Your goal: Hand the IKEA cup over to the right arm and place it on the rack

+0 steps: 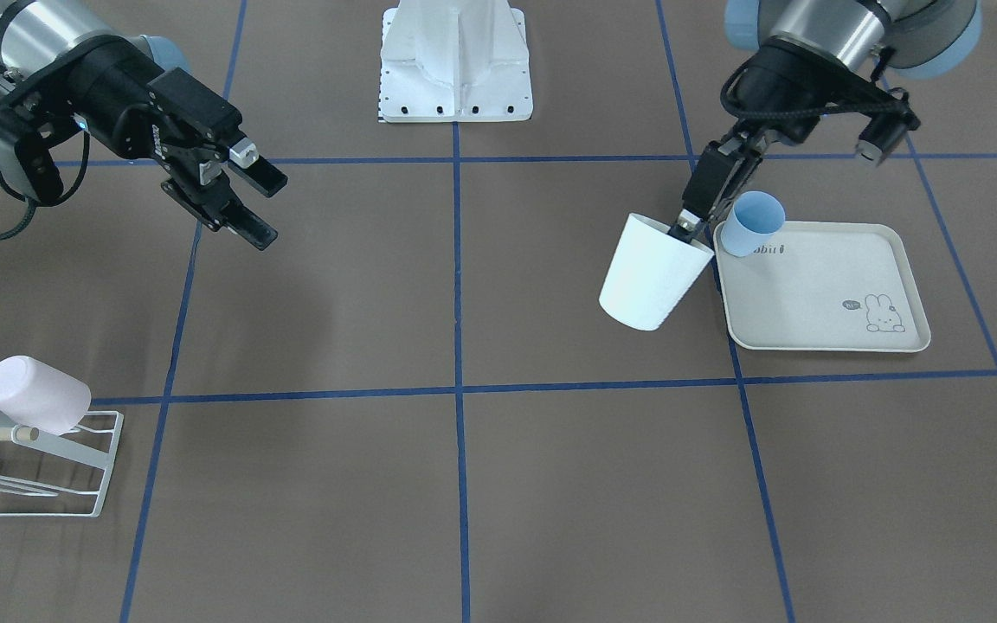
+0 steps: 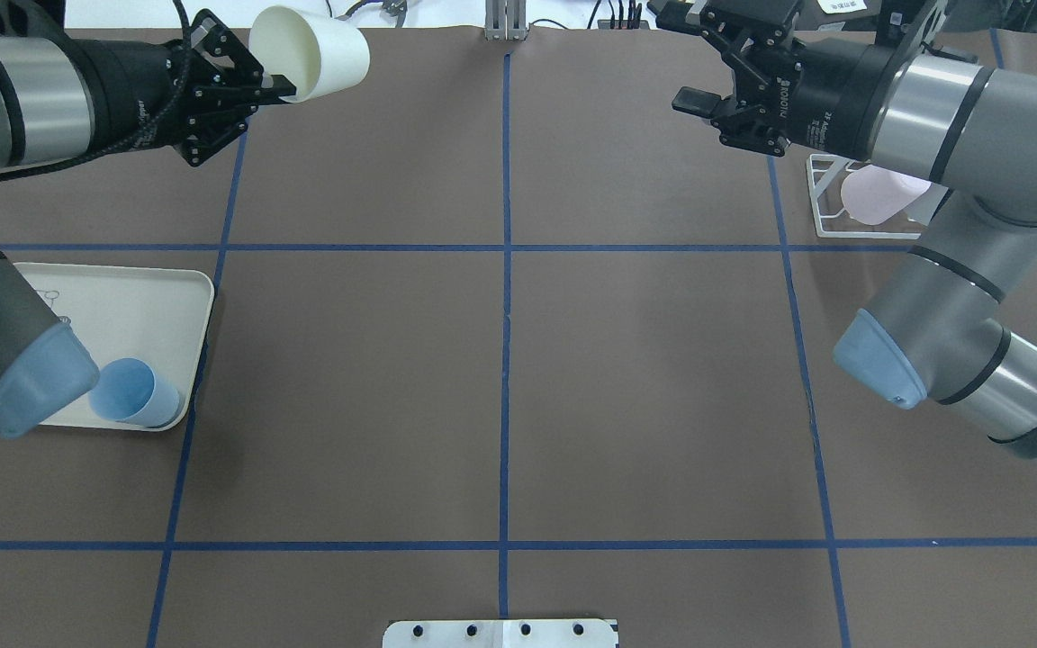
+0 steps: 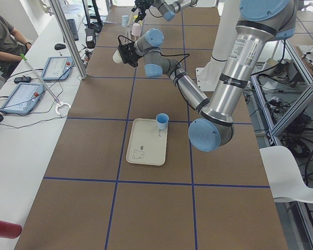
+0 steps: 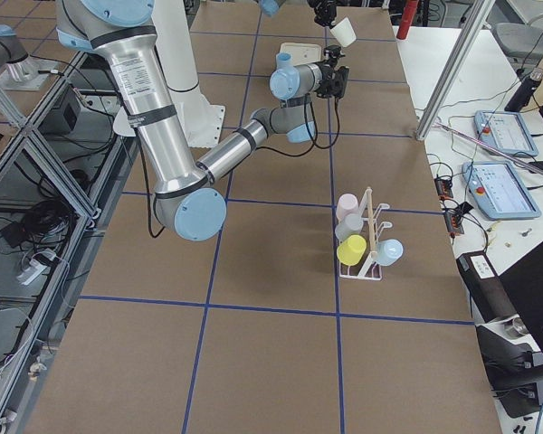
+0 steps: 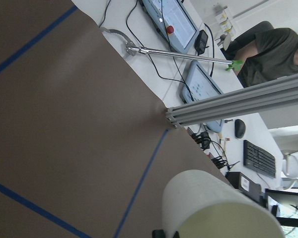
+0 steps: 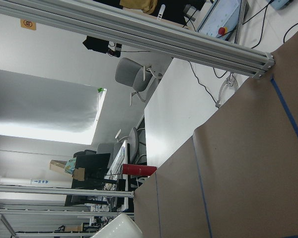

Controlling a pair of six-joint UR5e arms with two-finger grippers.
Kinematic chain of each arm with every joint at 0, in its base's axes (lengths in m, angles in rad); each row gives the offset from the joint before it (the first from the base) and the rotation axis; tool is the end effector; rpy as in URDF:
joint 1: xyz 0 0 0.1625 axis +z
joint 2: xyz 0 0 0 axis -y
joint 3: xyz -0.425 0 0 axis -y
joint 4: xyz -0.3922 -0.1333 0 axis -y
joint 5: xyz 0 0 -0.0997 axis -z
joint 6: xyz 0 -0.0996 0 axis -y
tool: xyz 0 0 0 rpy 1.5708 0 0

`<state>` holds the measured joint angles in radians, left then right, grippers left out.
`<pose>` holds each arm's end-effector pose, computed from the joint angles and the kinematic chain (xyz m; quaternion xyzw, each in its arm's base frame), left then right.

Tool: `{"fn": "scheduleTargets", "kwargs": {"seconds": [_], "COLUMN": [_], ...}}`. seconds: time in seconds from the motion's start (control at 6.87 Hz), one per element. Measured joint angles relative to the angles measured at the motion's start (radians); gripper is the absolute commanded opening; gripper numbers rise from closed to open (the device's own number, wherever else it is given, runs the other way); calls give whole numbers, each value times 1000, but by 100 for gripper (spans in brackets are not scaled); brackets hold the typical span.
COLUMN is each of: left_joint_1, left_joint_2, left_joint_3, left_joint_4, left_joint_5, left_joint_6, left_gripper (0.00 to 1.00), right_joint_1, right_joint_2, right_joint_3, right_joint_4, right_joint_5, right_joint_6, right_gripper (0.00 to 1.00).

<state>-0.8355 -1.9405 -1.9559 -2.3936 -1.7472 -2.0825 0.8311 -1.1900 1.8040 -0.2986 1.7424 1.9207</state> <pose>0.2741 -0.4757 0.1897 0.0527 0.7075 -0.3890 0.5876 -0.2787 -0.4779 0.2059 0.1433 -0.7952 0.2682 0.5247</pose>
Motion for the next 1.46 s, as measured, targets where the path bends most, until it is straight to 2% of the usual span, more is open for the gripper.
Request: {"fn": "scheduleTargets", "kwargs": {"seconds": [0.29,0.58,0.87,1.16,1.46], "left_joint_1": [78,161,218,288,322], "left_joint_2": [-24,-58,-65,-71,-114], "left_joint_3": [54,119,200,283,313], "left_joint_4": [-234,-424,-646,-837,-890], "left_joint_5": [131,279,367,465,495], "left_joint_6": [-248,-413,-492,-515,-514], "left_gripper": [0,0,0,0,0], "right_joint_1": [-26,-99,-185,-210,-214], "right_joint_2": [6,33,76,104,113], "right_joint_3": [4,6,-2,-7,-12], "right_joint_4": [12,24,42,46,46], "right_joint_5": [-29,-126,-240,-272,-275], "right_joint_6": [3,30,43,55,75], "right_gripper": [99,99,99,99,99]}}
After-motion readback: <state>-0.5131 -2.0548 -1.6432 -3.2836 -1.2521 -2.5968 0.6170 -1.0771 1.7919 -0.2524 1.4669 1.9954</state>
